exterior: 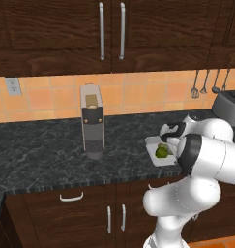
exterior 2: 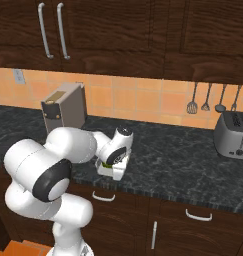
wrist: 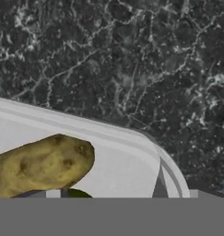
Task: Take the meat container that has the fish and place it on the second highest rack of the freezer. Then take the vegetable container that has the lime and potato and place it on the highest rack of the freezer.
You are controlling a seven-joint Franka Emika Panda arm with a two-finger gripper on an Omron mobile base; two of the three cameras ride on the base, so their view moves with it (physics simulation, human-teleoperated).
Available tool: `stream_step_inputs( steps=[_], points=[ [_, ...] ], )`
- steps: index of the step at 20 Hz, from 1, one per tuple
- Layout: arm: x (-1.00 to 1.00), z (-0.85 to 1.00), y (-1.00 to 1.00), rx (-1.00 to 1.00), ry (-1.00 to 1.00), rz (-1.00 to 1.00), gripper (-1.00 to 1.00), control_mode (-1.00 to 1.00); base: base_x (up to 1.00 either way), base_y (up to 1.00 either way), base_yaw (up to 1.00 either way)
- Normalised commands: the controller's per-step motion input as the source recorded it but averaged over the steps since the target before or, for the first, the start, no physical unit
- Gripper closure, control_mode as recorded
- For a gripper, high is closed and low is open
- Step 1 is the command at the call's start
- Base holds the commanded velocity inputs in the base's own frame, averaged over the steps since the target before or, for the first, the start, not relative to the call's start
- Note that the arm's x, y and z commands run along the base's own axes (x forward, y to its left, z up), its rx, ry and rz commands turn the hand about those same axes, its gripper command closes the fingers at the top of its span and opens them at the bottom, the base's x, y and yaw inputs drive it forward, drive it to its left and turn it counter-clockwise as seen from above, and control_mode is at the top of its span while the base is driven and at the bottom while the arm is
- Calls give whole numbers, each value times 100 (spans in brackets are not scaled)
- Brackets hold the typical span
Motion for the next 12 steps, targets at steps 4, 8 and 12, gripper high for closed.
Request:
stream_step_inputs(
  steps=[4,8,12],
  points=[
    [-22,-60,0,0,3,0,-100,-100,0,0,0],
    [-23,-54,0,0,1,0,-100,-100,0,0,0],
    [0,-58,0,0,5,0,-100,-100,0,0,0]
  ],
)
